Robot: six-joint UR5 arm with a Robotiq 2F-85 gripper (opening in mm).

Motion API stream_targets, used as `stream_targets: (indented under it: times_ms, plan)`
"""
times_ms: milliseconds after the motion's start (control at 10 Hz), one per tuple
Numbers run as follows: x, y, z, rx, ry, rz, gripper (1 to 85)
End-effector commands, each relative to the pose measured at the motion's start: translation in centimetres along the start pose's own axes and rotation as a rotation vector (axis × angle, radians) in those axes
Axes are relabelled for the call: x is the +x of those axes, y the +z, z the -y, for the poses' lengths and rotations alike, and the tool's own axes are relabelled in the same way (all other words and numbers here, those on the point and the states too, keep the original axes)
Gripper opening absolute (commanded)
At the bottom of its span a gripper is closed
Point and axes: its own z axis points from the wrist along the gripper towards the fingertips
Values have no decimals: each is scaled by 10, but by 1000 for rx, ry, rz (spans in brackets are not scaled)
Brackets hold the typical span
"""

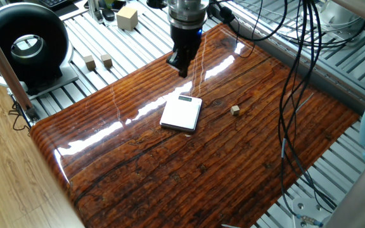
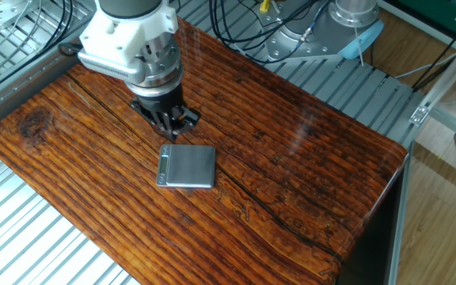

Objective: Place the block on the scale

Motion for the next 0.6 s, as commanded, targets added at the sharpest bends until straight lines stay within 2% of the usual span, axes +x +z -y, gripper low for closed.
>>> stream_targets:
  times_ms: [0,100,200,300,400,500]
  plan:
    - [25,13,43,60,-90,-29,147]
    - [39,17,59,98,-93,-67,150]
    - [44,26,60,77,-100,-66,177]
    - [45,37,60,64,-117,-40,183]
    - [47,42,63,67,-135,-27,183]
    - [54,46,72,89,-168,-35,183]
